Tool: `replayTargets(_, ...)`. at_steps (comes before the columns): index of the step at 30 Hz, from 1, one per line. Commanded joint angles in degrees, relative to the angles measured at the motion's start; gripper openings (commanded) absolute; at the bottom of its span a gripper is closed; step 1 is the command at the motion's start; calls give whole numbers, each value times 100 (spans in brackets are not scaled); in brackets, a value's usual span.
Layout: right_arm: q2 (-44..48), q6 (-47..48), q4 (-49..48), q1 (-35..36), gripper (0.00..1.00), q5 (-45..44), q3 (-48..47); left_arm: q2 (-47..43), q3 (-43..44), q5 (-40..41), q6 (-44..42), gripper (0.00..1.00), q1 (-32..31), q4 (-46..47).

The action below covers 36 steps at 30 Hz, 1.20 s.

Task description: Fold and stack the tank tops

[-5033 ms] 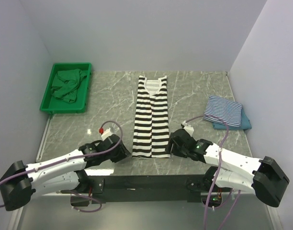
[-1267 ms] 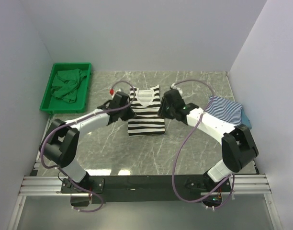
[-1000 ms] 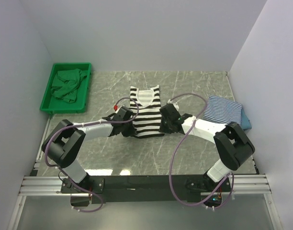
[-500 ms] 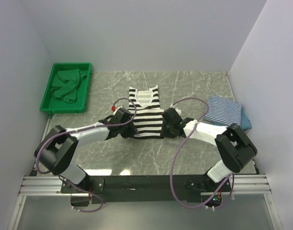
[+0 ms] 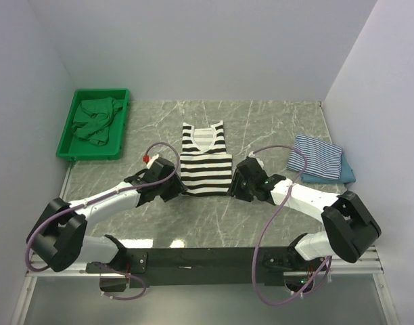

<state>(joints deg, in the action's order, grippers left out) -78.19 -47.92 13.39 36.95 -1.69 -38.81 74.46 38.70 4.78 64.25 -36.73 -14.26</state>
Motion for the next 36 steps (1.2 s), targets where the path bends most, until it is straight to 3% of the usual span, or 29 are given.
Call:
replayTargets(1,-38,-244,-389,-100,49,143,84,122,-125,-64,105,52,43,213)
replayTargets(8,-284,-341,-767,-232,49,257,145,429,-336,-73,184,51,105,626)
replayTargets(22,-706,-481,-1075,-241,45,178,427,632,-749,50,492,36,78,952)
replayTargets(30,-785,-481,-1066,-241,44,178,427,-466,-987,251,413,53,-71,1057)
replayTargets(36,-680,-525,-1005,-232,44,29,479,-362,-899,340,430,58,-45,1127)
